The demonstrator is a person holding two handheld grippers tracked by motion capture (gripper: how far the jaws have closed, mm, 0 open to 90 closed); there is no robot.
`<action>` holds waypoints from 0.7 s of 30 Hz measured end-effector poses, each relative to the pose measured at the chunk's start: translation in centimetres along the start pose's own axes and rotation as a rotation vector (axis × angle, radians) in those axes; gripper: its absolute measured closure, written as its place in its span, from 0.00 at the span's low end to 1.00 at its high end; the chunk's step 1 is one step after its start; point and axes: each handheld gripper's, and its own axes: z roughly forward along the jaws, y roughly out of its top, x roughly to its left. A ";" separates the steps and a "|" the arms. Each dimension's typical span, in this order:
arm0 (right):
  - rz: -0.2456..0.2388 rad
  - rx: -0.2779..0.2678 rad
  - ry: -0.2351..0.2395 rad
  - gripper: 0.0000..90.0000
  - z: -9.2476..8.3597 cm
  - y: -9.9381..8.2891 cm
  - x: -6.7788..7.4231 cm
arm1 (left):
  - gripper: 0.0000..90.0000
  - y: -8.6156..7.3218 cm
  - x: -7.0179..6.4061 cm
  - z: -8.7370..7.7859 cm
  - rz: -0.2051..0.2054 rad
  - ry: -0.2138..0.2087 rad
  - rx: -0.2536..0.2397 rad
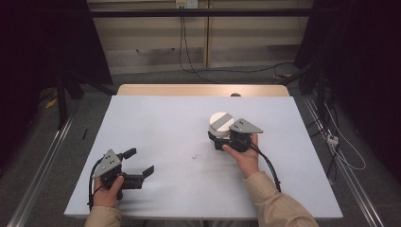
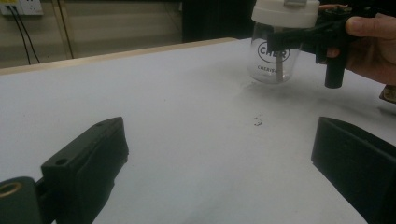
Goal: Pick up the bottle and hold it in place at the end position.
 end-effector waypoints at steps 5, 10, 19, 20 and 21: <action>-0.002 0.000 0.005 0.20 0.4 0.1 0.2 | 0.04 0.0 -0.1 0.0 0.000 0.000 0.000; 0.000 0.003 0.007 0.20 0.8 0.1 0.2 | 0.04 0.0 0.0 0.0 0.003 -0.004 0.000; 0.000 -0.001 0.006 0.20 1.3 0.4 0.1 | 0.04 0.0 -0.1 0.1 0.005 -0.006 0.004; 0.001 -0.001 0.007 0.20 1.4 0.5 0.2 | 0.04 0.0 -0.1 0.1 0.005 -0.006 0.004; 0.001 -0.001 0.007 0.20 1.5 0.5 0.2 | 0.04 0.0 -0.1 0.1 0.005 -0.005 0.004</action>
